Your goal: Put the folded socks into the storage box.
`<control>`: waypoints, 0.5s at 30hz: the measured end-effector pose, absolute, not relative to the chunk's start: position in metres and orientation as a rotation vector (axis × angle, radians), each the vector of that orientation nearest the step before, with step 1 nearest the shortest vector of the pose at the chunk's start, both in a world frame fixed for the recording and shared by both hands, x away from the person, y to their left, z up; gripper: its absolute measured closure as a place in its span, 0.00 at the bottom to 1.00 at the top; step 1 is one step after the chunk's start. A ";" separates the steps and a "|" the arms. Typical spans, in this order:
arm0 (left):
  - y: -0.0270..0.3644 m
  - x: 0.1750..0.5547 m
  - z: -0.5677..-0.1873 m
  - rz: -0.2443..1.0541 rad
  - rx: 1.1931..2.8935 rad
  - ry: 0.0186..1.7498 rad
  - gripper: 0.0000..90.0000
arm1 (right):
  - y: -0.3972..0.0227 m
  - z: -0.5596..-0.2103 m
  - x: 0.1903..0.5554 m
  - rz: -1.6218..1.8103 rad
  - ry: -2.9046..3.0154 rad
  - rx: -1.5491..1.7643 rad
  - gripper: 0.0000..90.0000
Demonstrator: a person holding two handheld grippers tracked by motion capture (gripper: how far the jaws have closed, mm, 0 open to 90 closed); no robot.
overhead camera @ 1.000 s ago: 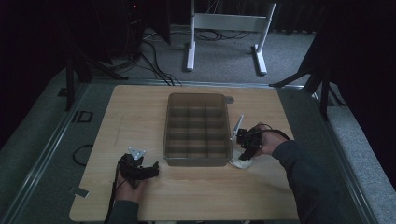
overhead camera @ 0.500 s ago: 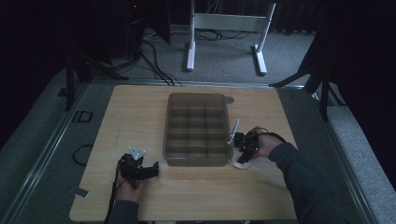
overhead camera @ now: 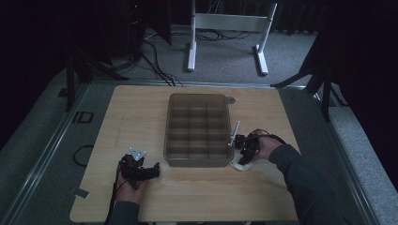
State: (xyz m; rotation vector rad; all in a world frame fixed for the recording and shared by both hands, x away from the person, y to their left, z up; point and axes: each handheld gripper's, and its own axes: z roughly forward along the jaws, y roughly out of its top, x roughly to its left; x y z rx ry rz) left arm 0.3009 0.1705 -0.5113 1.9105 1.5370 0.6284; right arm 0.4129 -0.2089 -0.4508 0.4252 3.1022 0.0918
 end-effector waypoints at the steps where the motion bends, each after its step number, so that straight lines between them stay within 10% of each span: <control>1: 0.170 0.301 -0.511 0.628 1.911 1.537 0.06 | -0.209 -0.451 0.413 0.092 3.102 0.425 0.61; 15: 0.170 0.301 -0.511 0.628 1.910 1.537 0.06 | -0.212 -0.449 0.410 0.017 3.145 0.366 0.77</control>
